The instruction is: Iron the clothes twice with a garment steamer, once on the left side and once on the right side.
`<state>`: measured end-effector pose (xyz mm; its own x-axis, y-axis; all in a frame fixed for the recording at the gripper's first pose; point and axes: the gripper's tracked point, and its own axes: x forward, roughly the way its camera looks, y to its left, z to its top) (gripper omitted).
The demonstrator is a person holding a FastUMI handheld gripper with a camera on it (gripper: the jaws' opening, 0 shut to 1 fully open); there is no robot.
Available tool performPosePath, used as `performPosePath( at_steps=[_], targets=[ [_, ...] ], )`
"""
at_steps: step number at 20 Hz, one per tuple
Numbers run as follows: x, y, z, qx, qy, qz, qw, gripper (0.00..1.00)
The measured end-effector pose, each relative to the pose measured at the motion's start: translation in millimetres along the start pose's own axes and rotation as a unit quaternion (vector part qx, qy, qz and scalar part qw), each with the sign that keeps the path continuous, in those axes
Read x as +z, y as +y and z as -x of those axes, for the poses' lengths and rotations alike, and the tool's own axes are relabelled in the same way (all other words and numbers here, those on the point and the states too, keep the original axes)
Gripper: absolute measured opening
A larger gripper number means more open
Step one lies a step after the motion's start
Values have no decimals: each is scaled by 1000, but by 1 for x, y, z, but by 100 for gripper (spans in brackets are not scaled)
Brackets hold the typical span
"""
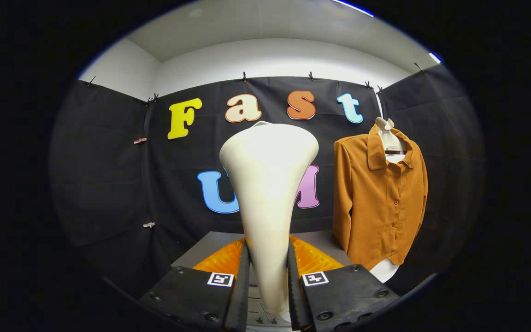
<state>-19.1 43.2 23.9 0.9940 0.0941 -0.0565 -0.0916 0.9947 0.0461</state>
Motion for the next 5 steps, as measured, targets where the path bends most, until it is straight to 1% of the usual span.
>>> performPosePath(
  at_steps=[5],
  targets=[
    [3, 2, 1, 2, -6, 1, 1000, 39]
  ],
)
